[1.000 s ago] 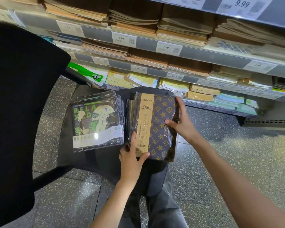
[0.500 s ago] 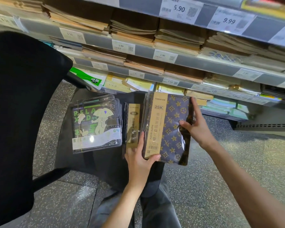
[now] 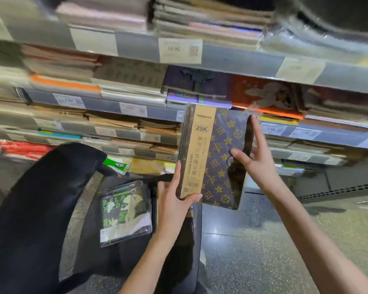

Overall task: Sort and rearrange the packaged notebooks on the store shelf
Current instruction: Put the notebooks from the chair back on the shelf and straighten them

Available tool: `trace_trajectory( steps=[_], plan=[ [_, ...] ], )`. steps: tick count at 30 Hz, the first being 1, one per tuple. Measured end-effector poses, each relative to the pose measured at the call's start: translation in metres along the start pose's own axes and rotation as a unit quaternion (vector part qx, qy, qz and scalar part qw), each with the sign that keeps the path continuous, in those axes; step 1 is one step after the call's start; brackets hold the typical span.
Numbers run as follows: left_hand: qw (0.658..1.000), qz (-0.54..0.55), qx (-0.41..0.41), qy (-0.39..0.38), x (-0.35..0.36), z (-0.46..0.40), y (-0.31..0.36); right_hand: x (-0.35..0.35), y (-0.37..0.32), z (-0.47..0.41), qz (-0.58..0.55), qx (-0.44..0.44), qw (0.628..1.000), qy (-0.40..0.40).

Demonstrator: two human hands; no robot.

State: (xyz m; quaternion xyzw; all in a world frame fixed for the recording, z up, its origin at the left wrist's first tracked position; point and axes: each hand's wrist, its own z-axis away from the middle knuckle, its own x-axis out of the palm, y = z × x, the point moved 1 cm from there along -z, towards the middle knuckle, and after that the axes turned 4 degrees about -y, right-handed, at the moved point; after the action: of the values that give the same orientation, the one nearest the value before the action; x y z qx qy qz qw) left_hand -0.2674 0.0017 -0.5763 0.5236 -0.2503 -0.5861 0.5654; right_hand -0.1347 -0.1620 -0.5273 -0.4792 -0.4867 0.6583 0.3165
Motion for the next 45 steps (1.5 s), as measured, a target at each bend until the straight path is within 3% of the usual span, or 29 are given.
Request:
trace_trajectory(
  steps=[11,26,31,37,45],
  plan=[
    [0.993,-0.005,0.103,0.064,-0.101,0.02,0.183,-0.038,-0.208,0.001,0.04,-0.197,0.977,0.066],
    [0.955,0.015,0.264,0.131,-0.2,0.058,0.341,-0.067,-0.425,-0.01,0.072,-0.327,0.939,0.08],
    [0.938,0.044,0.285,0.191,-0.232,0.053,0.379,-0.06,-0.485,-0.043,0.107,-0.321,0.939,0.053],
    [0.906,0.018,0.348,0.241,-0.254,0.052,0.392,-0.058,-0.506,-0.068,0.135,-0.261,0.954,0.068],
    [0.841,-0.01,0.443,0.31,-0.254,0.065,0.407,-0.077,-0.543,-0.076,0.204,-0.108,0.973,-0.007]
  ],
)
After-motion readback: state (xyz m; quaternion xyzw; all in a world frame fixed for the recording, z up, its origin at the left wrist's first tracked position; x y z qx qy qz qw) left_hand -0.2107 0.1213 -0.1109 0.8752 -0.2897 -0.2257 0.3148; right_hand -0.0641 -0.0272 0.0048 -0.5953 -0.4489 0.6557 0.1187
